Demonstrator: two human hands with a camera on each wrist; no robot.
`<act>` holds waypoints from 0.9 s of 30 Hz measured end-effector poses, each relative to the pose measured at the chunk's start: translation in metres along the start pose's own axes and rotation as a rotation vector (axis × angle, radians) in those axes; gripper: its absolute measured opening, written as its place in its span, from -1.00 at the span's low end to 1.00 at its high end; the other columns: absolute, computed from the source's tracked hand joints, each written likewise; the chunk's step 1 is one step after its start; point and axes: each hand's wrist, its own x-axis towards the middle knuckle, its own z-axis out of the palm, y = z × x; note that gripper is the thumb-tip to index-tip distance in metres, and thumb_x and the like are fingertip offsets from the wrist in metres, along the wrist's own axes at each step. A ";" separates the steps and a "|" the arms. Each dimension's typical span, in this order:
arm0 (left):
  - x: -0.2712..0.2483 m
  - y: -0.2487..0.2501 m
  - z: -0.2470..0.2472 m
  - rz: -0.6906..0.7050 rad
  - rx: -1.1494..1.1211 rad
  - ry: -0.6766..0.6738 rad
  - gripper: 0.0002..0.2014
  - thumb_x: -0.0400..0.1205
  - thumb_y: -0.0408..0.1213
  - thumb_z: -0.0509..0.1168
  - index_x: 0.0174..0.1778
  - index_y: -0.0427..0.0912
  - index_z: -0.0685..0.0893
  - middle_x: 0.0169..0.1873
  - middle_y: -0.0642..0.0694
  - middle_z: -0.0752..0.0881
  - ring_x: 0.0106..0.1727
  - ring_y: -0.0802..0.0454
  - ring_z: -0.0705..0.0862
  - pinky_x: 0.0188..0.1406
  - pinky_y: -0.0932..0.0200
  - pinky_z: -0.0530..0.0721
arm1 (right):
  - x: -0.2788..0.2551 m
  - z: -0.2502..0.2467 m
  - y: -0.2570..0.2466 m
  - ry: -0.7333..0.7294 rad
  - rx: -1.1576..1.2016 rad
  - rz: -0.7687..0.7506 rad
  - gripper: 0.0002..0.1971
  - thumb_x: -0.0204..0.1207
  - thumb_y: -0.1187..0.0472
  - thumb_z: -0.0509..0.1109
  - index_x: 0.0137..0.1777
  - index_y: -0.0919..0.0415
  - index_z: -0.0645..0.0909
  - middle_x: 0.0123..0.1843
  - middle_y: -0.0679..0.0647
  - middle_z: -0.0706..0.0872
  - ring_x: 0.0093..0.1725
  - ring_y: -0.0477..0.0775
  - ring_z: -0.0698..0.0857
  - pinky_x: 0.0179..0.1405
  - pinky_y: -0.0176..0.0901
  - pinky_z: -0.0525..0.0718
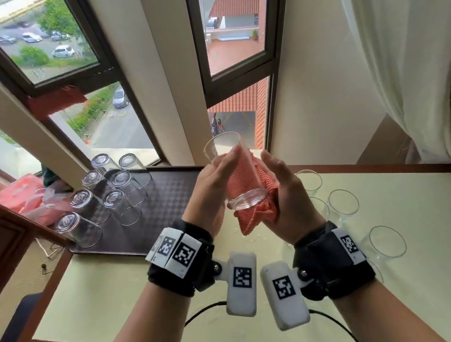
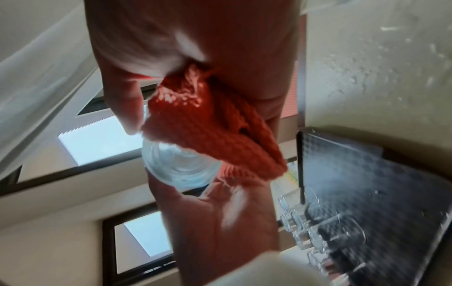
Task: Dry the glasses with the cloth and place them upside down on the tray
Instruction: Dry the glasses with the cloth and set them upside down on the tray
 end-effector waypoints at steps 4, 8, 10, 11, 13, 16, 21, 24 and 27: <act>0.003 -0.006 -0.010 -0.022 -0.065 0.098 -0.27 0.39 0.21 0.55 0.26 -0.34 0.70 0.18 -0.34 0.75 0.17 -0.22 0.70 0.41 -0.21 0.56 | -0.002 -0.011 0.003 -0.015 0.154 0.099 -0.43 0.41 0.10 0.42 0.37 0.41 0.57 0.08 0.34 0.73 -0.09 0.28 0.77 -0.18 0.07 0.81; 0.009 -0.007 -0.028 -0.026 -0.030 0.116 0.32 -0.15 0.20 0.78 0.50 -0.36 0.49 0.40 -0.33 0.63 0.30 -0.10 0.69 0.24 0.11 0.69 | -0.004 -0.020 -0.003 0.065 0.087 0.124 -0.41 0.32 0.20 0.38 0.38 0.43 0.56 0.01 0.32 0.79 -0.24 0.23 0.77 -0.32 -0.04 0.76; 0.009 -0.007 -0.035 -0.024 -0.003 0.123 0.39 -0.30 0.15 0.79 0.49 -0.28 0.45 0.36 -0.23 0.64 0.33 -0.07 0.69 0.23 0.19 0.72 | -0.001 -0.023 -0.009 0.132 0.057 0.096 -0.40 0.30 0.22 0.38 0.38 0.45 0.56 0.05 0.34 0.77 -0.24 0.21 0.75 -0.32 -0.05 0.76; 0.008 -0.007 -0.036 -0.021 0.027 0.125 0.40 -0.34 0.16 0.78 0.47 -0.26 0.45 0.34 -0.21 0.64 0.34 -0.07 0.68 0.27 0.17 0.70 | 0.000 -0.024 -0.012 0.159 0.034 0.081 -0.40 0.31 0.23 0.40 0.38 0.45 0.57 0.09 0.35 0.76 -0.24 0.20 0.74 -0.32 -0.06 0.75; 0.004 -0.010 -0.035 -0.023 0.055 0.130 0.40 -0.35 0.14 0.79 0.46 -0.28 0.44 0.32 -0.21 0.63 0.31 -0.06 0.69 0.23 0.16 0.71 | 0.003 -0.024 -0.017 0.201 -0.017 0.046 -0.45 0.30 0.28 0.47 0.33 0.44 0.61 0.11 0.33 0.74 -0.23 0.17 0.71 -0.34 -0.08 0.74; 0.001 -0.018 -0.028 -0.051 -0.022 0.166 0.15 -0.05 -0.24 0.78 0.46 -0.31 0.39 0.31 -0.28 0.64 0.13 0.01 0.80 0.09 0.18 0.78 | 0.009 -0.020 -0.016 0.286 -0.071 0.027 -0.51 0.38 0.18 0.41 0.28 0.42 0.64 0.12 0.32 0.74 -0.06 0.28 0.67 -0.07 0.03 0.67; 0.003 -0.025 -0.023 0.003 0.032 0.218 -0.08 0.15 -0.28 0.66 0.39 0.01 0.35 0.17 -0.33 0.74 0.17 -0.17 0.79 0.20 -0.06 0.76 | 0.021 -0.008 -0.007 0.372 -0.164 -0.003 -0.65 0.75 0.13 0.18 0.39 0.31 0.60 0.22 0.29 0.69 0.16 0.25 0.66 0.15 0.10 0.65; 0.003 -0.024 -0.027 0.027 0.060 0.228 -0.18 0.18 -0.20 0.66 0.33 0.10 0.44 0.12 -0.31 0.78 0.15 -0.19 0.80 0.22 -0.18 0.75 | 0.014 -0.004 -0.002 0.298 -0.206 -0.009 -0.67 0.74 0.05 0.20 0.41 0.13 0.57 0.39 0.21 0.65 0.37 0.26 0.63 0.27 0.19 0.70; 0.002 -0.021 -0.034 0.035 0.058 0.257 -0.21 0.15 -0.16 0.68 0.29 0.06 0.49 0.09 -0.31 0.80 0.14 -0.22 0.81 0.16 -0.18 0.76 | 0.003 -0.003 0.001 0.219 -0.227 -0.010 -0.53 0.56 -0.09 0.33 0.45 -0.02 0.51 0.46 0.13 0.60 0.45 0.25 0.58 0.35 0.24 0.66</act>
